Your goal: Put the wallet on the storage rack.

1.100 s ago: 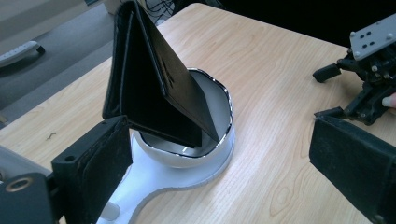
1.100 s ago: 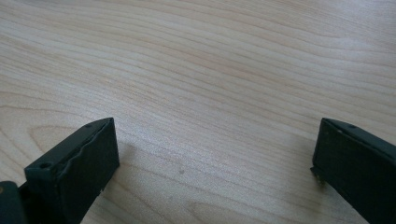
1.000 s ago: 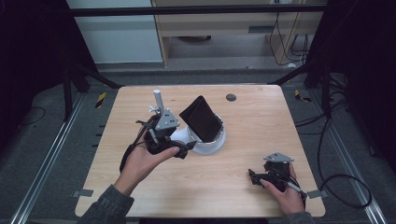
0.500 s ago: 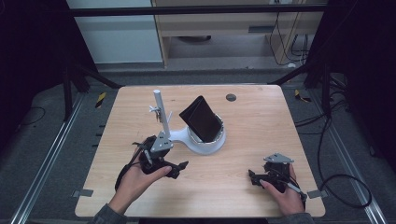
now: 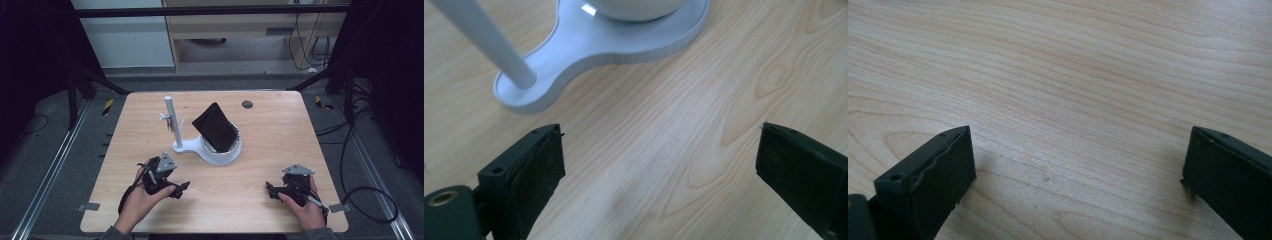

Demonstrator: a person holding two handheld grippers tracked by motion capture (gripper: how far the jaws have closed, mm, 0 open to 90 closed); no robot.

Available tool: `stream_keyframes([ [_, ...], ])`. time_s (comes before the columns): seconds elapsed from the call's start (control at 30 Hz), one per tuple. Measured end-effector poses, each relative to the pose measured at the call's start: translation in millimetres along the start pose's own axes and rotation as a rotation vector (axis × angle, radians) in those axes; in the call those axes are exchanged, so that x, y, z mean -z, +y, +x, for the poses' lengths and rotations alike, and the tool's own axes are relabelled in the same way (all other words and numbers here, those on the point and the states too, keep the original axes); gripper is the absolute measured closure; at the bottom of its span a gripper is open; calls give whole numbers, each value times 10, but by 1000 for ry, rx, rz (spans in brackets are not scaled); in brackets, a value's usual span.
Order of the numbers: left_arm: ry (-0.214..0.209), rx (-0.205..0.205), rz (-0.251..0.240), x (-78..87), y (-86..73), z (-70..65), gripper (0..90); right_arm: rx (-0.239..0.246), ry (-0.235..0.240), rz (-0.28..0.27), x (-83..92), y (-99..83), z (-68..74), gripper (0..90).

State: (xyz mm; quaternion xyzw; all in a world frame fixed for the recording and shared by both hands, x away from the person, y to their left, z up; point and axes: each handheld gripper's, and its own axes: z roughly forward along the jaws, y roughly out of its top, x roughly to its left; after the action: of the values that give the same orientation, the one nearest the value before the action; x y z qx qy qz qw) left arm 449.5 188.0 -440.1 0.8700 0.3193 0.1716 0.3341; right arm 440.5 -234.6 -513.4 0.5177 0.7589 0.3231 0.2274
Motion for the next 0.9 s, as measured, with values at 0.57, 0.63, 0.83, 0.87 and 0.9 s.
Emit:
stream_keyframes([
  [0.57,71,122,20,-11,-488,368,54,-1,0,0,0,0,0,6],
  [0.63,89,121,24,-8,-533,407,54,0,0,0,0,0,0,6],
  [0.83,117,178,2,17,-733,576,58,-1,-1,0,1,-1,1,6],
  [0.87,129,191,-2,21,-765,607,57,-1,-1,0,1,-1,1,6],
  [0.9,133,200,-7,24,-781,623,58,0,-1,0,0,-1,1,6],
])
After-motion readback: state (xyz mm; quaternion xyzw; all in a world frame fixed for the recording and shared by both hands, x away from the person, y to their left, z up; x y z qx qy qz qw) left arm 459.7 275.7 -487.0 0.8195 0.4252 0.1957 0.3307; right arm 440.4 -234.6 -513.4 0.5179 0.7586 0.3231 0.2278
